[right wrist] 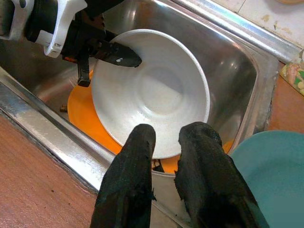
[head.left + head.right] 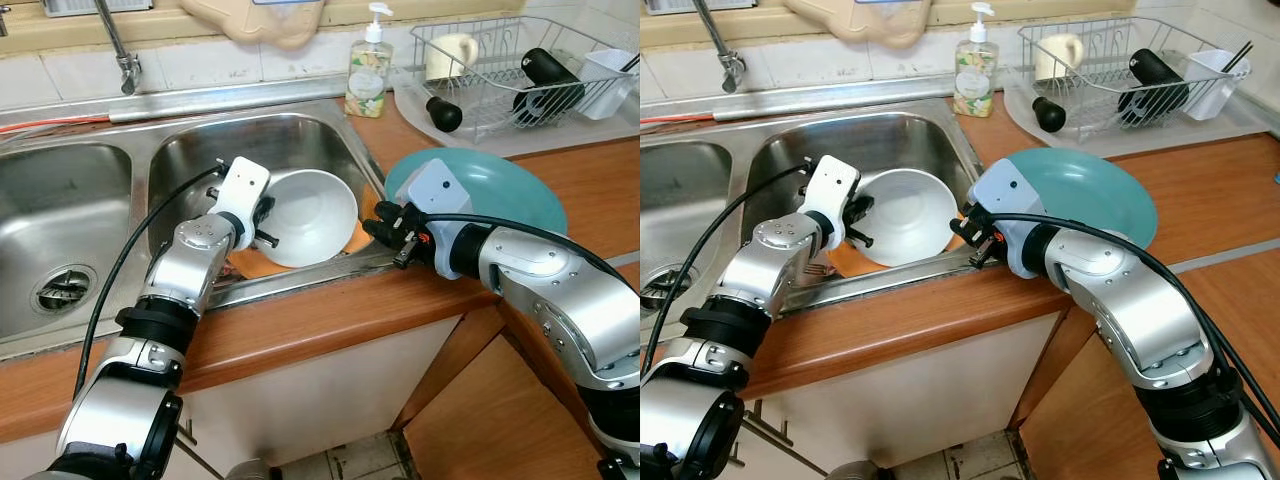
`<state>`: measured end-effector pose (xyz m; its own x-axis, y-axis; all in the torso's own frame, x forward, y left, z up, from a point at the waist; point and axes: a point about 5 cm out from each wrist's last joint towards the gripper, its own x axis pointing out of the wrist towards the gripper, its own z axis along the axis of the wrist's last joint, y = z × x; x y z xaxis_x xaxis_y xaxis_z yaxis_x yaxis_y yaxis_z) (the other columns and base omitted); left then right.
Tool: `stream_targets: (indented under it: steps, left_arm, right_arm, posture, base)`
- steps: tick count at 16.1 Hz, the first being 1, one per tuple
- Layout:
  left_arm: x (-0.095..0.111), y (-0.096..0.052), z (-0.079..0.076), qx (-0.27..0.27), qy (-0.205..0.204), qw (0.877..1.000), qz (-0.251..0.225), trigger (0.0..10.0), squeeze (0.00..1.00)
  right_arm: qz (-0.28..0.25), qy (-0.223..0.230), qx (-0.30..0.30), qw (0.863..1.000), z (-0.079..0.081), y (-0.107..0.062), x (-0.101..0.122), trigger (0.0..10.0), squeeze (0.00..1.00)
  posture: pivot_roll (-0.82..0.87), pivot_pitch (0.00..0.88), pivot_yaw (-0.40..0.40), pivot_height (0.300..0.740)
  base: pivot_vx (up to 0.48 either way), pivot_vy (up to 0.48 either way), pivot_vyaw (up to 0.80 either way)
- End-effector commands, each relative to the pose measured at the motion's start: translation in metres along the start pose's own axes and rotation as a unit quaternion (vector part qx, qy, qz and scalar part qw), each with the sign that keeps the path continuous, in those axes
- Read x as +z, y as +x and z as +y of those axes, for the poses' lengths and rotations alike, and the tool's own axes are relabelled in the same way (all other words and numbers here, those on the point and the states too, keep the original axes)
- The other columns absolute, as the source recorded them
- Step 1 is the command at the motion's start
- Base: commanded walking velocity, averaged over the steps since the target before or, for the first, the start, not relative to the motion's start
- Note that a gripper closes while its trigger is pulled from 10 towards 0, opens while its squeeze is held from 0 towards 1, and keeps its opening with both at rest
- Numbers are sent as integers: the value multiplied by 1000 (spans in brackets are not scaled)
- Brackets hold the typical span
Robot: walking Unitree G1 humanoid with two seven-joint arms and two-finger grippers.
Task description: Kitchen organization
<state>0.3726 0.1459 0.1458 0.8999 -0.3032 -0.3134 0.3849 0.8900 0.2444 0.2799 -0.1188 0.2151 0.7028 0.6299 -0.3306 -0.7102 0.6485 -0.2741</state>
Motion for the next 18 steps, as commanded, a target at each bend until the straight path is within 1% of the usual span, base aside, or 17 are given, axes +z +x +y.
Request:
stream_targets:
  steps: [1, 14, 15, 16, 17, 18]
  left_arm:
    - [-3, 1, 0, -1, 6, 1000, 16, 10000, 0]
    - [-2, 2, 0, -2, 9, 1000, 18, 10000, 0]
    - [5, -1, 2, -6, 9, 1000, -23, 10000, 1000]
    - [15, -8, 6, -9, 9, 997, -78, 10000, 1000]
    - [18, -11, 7, -11, 4, 995, -101, 10000, 1000]
    - [19, -13, 8, -13, 0, 994, -110, 10000, 1000]
  right_arm:
    - [-3, -10, 6, 1000, 3, -2, 1, 10000, 0]
    - [-1, -12, 8, 1000, 3, -2, 1, 10000, 0]
    - [5, 2, -36, 999, -11, -3, -1, 10000, 0]
    - [15, 25, -95, 995, -28, -6, -4, 10000, 0]
    - [21, 39, -121, 992, -37, -8, -7, 10000, 0]
    - [26, 48, -136, 989, -42, -9, -8, 10000, 0]
  posture:
    - [-97, 0, 34, 740]
    - [-99, 0, 32, 740]
    - [-98, 0, 38, 740]
    - [-97, 0, 36, 740]
    - [-96, 0, 35, 740]
    - [-96, 0, 35, 740]
  base:
    - [0, 0, 0]
    - [0, 0, 0]
    - [0, 0, 0]
    - [0, 0, 0]
    - [0, 0, 0]
    - [0, 0, 0]
